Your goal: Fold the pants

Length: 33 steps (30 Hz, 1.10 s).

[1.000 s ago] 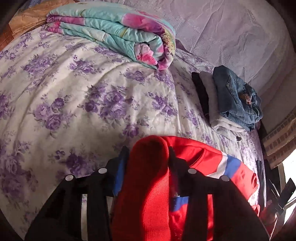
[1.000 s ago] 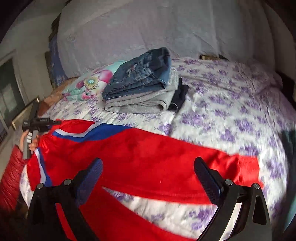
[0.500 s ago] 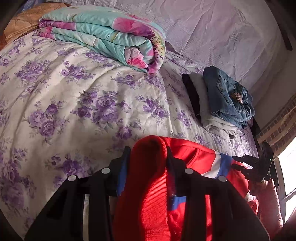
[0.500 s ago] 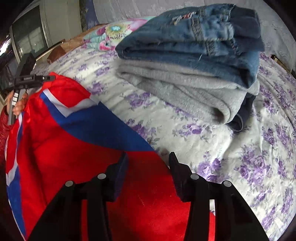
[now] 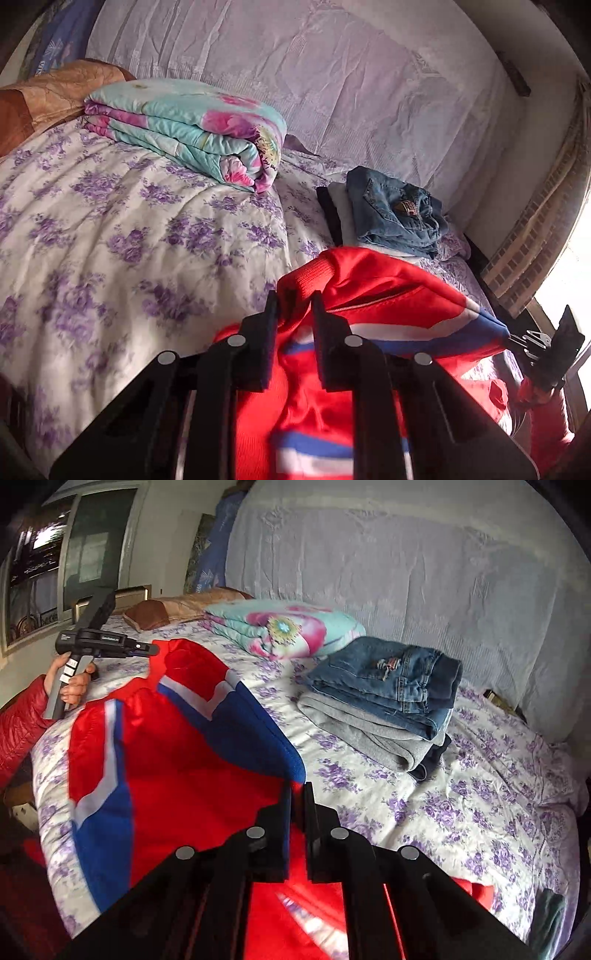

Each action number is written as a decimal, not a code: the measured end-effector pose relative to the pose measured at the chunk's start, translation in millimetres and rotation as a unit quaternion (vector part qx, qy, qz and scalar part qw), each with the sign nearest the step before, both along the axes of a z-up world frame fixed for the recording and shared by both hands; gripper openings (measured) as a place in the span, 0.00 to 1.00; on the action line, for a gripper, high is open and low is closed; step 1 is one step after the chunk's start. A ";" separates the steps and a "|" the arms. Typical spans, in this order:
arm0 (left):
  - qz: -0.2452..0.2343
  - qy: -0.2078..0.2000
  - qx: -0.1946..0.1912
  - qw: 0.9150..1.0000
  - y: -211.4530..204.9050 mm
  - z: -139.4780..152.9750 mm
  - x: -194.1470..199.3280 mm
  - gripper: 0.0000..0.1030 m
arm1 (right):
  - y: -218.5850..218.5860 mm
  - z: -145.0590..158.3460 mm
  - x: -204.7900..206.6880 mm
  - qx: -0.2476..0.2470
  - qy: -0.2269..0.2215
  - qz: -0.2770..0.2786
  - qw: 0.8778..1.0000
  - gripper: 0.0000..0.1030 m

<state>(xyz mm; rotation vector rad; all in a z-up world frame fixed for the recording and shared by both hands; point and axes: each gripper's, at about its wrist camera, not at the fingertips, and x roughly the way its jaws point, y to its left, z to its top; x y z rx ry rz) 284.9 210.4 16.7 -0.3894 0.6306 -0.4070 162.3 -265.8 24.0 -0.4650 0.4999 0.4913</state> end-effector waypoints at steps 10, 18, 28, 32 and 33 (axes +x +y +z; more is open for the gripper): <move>0.035 0.112 -0.147 0.982 45.2 -53.2 -95.5 0.33 | 2.3 -95.5 -68.7 -0.014 0.062 0.022 0.998 0.06; 0.028 0.089 -0.103 0.990 -39.0 10.4 -65.9 0.74 | -3.3 -97.0 -63.0 0.014 0.076 0.024 0.997 0.06; 0.143 0.227 -0.010 0.963 -77.0 25.2 13.1 0.73 | -5.7 -98.5 -69.2 0.023 0.067 0.025 0.997 0.07; 0.110 0.268 -0.041 0.956 -64.0 6.9 19.3 0.33 | -8.0 -97.8 -69.5 0.031 0.067 0.026 0.997 0.07; 0.102 0.270 -0.051 0.956 -61.7 4.6 15.3 0.21 | -8.1 -97.9 -69.8 0.032 0.067 0.026 0.997 0.07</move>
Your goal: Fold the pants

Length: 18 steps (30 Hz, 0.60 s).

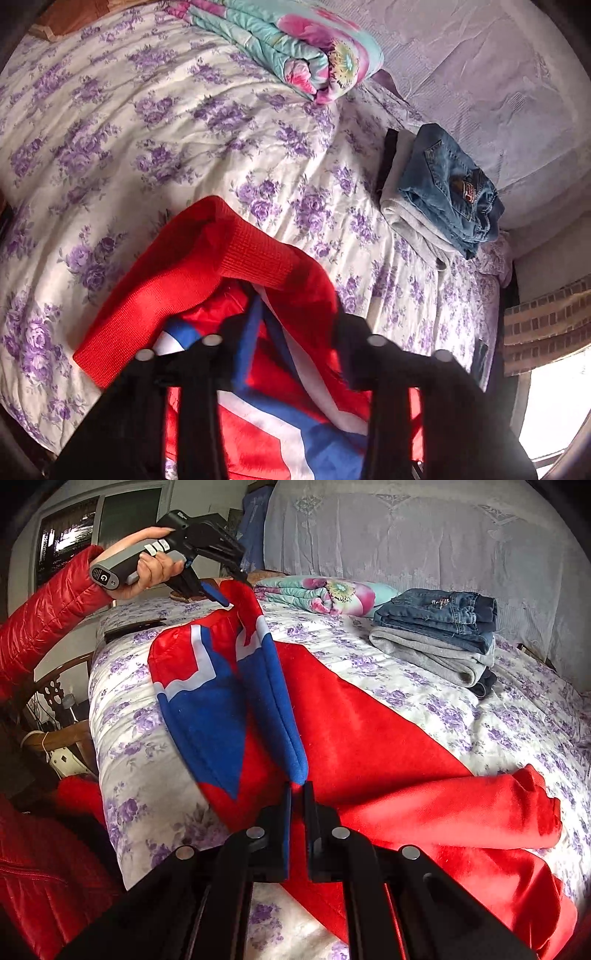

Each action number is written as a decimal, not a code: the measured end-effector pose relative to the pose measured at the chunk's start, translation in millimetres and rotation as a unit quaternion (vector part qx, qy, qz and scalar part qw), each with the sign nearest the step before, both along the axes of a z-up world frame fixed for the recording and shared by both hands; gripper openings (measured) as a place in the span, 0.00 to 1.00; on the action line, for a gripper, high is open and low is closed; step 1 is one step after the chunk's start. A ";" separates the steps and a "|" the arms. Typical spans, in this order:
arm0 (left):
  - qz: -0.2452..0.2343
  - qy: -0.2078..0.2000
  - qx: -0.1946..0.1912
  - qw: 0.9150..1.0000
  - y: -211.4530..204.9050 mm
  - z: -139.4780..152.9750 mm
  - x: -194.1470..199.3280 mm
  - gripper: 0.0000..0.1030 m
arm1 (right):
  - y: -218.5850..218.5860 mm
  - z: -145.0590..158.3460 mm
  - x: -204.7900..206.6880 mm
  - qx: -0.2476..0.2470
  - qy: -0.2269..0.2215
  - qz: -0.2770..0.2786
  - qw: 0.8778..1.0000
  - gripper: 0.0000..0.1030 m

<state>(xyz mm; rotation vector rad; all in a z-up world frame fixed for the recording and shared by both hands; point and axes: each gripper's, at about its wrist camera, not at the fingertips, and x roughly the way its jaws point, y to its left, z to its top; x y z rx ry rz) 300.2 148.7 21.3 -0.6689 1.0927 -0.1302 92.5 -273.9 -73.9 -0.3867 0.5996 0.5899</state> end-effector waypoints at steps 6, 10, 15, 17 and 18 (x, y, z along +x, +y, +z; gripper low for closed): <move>-0.026 -0.055 -0.025 0.998 23.8 5.8 -45.2 0.09 | -1.4 4.2 -3.8 0.009 -0.012 -0.001 1.000 0.07; -0.041 -0.101 -0.022 0.994 42.3 9.8 -87.5 0.08 | 3.6 21.6 -20.3 0.009 -0.047 0.008 0.999 0.07; -0.037 -0.054 -0.024 0.998 69.6 -58.8 -113.8 0.08 | 15.9 -1.4 -26.9 -0.040 -0.012 0.027 0.999 0.07; -0.032 -0.070 -0.064 0.995 78.3 -74.2 -123.0 0.07 | 15.4 -2.9 -30.6 -0.043 -0.019 0.022 0.999 0.07; -0.031 -0.079 -0.074 0.994 81.1 -74.4 -127.2 0.07 | 14.0 0.6 -30.4 -0.037 -0.015 0.020 0.999 0.07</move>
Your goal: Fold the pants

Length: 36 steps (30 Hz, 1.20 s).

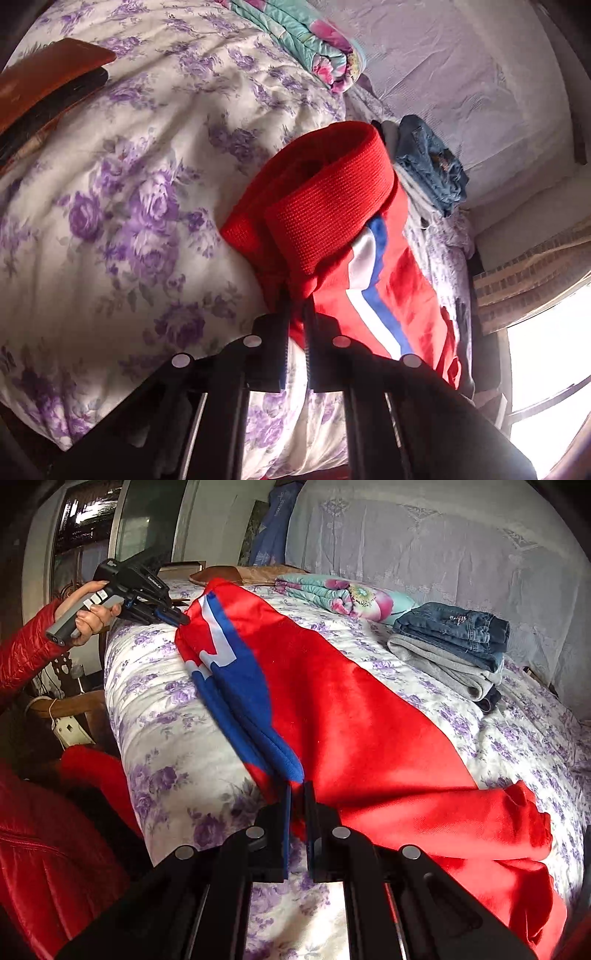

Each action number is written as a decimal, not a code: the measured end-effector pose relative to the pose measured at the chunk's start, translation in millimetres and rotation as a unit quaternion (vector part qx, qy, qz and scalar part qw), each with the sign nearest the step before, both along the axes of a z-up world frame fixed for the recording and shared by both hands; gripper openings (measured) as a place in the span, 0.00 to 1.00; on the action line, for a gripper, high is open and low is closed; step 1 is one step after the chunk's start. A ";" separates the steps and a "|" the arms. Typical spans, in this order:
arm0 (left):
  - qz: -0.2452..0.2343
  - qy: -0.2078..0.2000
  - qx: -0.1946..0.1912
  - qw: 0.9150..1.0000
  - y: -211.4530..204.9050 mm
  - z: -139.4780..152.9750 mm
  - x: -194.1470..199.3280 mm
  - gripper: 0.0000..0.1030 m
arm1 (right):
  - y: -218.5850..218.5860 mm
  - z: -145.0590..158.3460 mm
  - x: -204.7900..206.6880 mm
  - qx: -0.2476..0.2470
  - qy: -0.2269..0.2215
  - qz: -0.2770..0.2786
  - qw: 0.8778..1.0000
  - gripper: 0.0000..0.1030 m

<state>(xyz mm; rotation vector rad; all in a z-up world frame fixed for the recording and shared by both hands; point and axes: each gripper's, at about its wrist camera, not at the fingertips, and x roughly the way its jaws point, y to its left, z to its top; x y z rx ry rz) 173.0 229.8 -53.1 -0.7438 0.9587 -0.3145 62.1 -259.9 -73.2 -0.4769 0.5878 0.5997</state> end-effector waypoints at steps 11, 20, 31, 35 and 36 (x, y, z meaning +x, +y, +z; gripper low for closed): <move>0.039 -0.140 0.103 0.984 -14.9 84.4 -34.9 0.17 | 2.3 -7.4 -0.6 -0.007 0.015 -0.005 1.000 0.15; -0.032 -0.072 0.186 0.979 -72.4 31.1 49.9 0.46 | -15.2 -11.5 0.1 0.070 0.043 -0.015 0.996 0.20; -0.032 -0.192 0.193 0.962 -98.6 67.9 -25.2 0.90 | -29.8 17.9 -14.4 0.142 0.043 -0.026 0.989 0.45; -0.104 -0.144 0.274 0.945 -147.3 28.1 -5.7 0.95 | -83.9 52.0 -8.4 0.204 0.021 -0.132 0.970 0.69; -0.108 -0.119 0.298 0.941 -155.4 10.7 2.8 0.95 | -100.8 57.8 0.4 0.209 0.021 -0.179 0.961 0.69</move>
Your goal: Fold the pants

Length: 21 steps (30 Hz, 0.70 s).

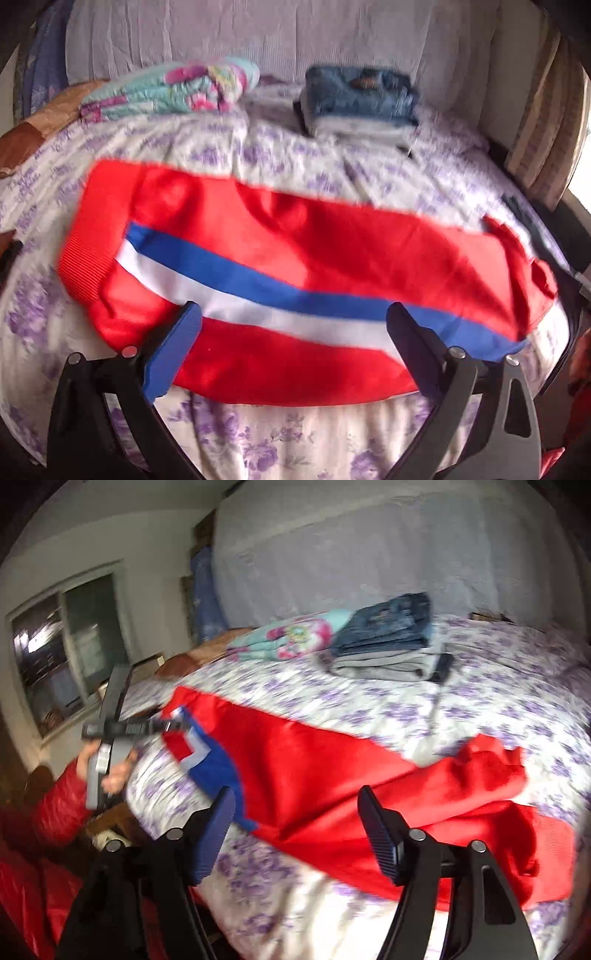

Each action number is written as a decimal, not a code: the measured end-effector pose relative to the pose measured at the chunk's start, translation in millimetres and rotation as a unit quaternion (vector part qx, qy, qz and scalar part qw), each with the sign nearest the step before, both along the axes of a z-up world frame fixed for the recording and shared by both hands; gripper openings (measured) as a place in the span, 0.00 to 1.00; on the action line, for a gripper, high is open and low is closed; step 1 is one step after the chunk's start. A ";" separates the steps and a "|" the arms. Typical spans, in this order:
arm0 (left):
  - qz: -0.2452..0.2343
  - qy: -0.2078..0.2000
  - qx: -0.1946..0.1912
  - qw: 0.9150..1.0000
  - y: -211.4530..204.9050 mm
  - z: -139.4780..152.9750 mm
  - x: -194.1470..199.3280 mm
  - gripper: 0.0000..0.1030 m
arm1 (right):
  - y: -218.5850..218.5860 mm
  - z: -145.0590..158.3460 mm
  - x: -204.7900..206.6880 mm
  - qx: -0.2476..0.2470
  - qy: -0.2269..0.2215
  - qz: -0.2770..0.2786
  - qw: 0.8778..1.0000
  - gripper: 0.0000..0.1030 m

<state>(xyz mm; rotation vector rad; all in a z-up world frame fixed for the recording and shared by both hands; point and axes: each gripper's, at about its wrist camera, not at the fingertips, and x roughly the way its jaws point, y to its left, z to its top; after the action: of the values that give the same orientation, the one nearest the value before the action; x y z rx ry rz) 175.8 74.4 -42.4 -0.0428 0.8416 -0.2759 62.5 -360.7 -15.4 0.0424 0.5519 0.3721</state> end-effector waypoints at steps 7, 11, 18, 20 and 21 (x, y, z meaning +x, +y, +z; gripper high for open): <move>0.020 -0.058 0.018 0.998 -4.1 -9.2 -12.8 0.96 | -52.2 24.7 94.2 -0.010 0.081 -0.169 0.982 0.69; 0.029 -0.068 0.022 0.997 -8.0 -8.4 -18.0 0.96 | -23.6 0.8 143.3 -0.071 0.126 -0.175 0.974 0.69; 0.016 -0.076 0.013 0.997 -7.2 -9.1 -18.7 0.96 | -14.0 -48.3 171.6 -0.189 0.164 -0.213 0.944 0.55; 0.012 -0.079 0.004 0.997 -4.8 -8.8 -19.6 0.96 | -23.9 -43.3 164.9 -0.163 0.156 -0.212 0.951 0.34; 0.011 -0.082 -0.002 0.997 -3.4 -8.7 -20.2 0.96 | -29.4 -37.2 158.2 -0.132 0.152 -0.207 0.957 0.24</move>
<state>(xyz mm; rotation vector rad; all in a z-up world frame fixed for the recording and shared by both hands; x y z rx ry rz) 155.6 71.0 -51.0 -0.0321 0.6780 -0.2562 220.7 -390.1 -52.6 -0.0425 0.8736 -0.1235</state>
